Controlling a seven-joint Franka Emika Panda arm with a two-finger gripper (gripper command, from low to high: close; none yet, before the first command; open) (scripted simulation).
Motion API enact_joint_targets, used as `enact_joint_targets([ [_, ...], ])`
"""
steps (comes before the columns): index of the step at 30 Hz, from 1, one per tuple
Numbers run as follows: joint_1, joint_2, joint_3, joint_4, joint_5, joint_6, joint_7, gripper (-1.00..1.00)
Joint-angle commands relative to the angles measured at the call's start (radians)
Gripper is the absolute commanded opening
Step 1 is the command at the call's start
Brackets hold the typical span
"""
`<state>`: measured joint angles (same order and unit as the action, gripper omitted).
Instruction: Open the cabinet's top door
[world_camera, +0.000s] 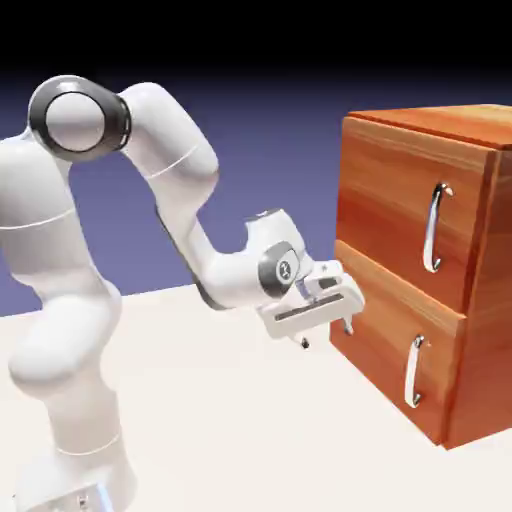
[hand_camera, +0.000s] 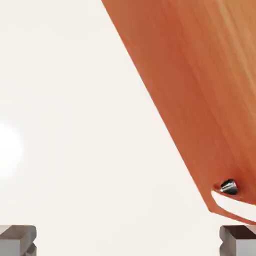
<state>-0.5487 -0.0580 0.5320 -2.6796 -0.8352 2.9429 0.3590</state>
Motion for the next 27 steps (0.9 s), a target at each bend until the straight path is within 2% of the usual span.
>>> enact_joint_targets([
  [1,-0.028,0.027,0.028,0.007,-0.044,-0.005,-0.020,1.00],
  [27,-0.786,0.720,0.748,0.183,-1.174,-0.132,-0.537,1.00],
])
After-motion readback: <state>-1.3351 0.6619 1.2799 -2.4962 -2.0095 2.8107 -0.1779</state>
